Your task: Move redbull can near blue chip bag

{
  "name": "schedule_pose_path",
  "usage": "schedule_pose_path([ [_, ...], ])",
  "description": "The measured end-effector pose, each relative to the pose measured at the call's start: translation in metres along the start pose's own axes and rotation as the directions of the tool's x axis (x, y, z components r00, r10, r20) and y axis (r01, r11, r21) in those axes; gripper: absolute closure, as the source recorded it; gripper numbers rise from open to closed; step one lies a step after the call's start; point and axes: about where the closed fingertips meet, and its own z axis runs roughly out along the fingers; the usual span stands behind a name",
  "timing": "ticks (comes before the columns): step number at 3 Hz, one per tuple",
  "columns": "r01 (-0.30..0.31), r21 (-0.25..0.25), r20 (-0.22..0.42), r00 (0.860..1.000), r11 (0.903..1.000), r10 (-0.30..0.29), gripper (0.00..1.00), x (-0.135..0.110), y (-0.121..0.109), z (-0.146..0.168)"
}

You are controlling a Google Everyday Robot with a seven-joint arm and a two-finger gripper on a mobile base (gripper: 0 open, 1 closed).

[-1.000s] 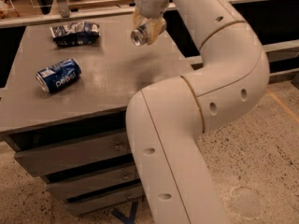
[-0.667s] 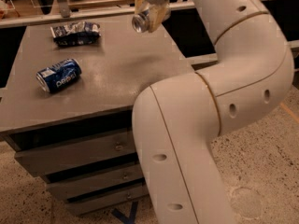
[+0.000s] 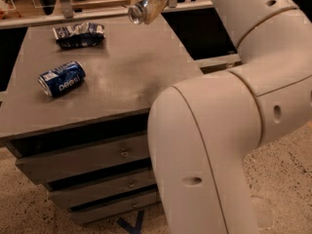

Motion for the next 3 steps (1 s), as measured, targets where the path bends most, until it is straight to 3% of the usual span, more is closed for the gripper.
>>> schedule_pose_path([
  [3,0.045,0.147,0.076,0.995,0.9881,-0.057,1.0,-0.031,-0.013,0.064],
])
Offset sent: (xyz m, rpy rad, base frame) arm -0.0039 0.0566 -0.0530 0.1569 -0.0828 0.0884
